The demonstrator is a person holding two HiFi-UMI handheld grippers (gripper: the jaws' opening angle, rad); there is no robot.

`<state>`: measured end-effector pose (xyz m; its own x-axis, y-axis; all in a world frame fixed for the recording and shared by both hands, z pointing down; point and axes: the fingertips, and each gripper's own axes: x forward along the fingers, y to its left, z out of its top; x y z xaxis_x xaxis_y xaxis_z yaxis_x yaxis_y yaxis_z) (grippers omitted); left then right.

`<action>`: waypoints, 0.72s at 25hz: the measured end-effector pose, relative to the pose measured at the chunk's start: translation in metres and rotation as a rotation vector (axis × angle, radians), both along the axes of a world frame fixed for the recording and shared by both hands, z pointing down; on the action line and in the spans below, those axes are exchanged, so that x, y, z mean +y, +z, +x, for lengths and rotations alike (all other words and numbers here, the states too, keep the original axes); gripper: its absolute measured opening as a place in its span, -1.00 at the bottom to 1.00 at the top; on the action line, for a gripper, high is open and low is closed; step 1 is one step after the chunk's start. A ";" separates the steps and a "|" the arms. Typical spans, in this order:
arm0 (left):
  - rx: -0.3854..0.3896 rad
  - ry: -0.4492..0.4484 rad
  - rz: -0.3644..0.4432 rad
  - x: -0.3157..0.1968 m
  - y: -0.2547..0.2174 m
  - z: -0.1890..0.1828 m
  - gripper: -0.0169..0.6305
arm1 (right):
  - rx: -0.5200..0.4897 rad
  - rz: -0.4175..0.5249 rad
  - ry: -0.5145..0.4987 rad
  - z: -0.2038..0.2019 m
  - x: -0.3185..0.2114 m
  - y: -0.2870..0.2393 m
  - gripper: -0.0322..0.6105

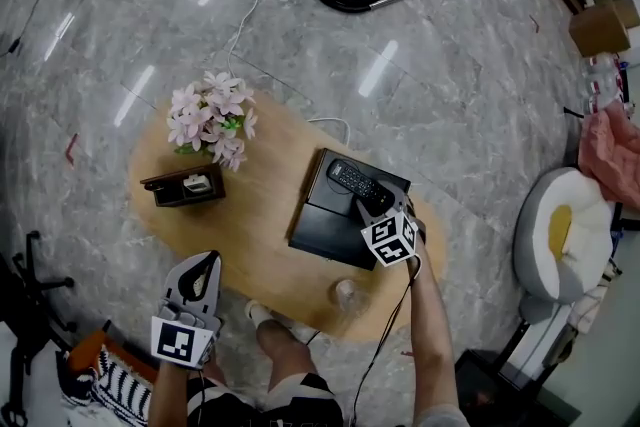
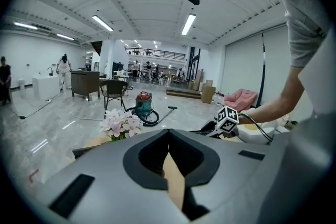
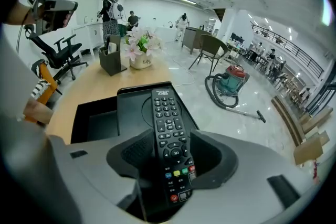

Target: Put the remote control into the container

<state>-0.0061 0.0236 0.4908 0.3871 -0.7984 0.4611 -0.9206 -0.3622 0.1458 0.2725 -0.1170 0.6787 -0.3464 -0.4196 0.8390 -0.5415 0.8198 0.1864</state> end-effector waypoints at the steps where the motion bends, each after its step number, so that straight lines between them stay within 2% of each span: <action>1: 0.003 0.002 0.000 0.000 0.001 0.000 -0.92 | 0.001 -0.009 -0.003 0.000 0.000 0.002 -0.26; 18: 0.021 -0.016 -0.009 -0.004 0.007 0.003 -0.92 | 0.045 -0.030 -0.053 0.005 -0.012 0.015 -0.23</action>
<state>-0.0031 0.0192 0.4980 0.3838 -0.8005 0.4604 -0.9231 -0.3457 0.1684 0.2775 -0.1288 0.6939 -0.3290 -0.3758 0.8663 -0.4892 0.8525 0.1841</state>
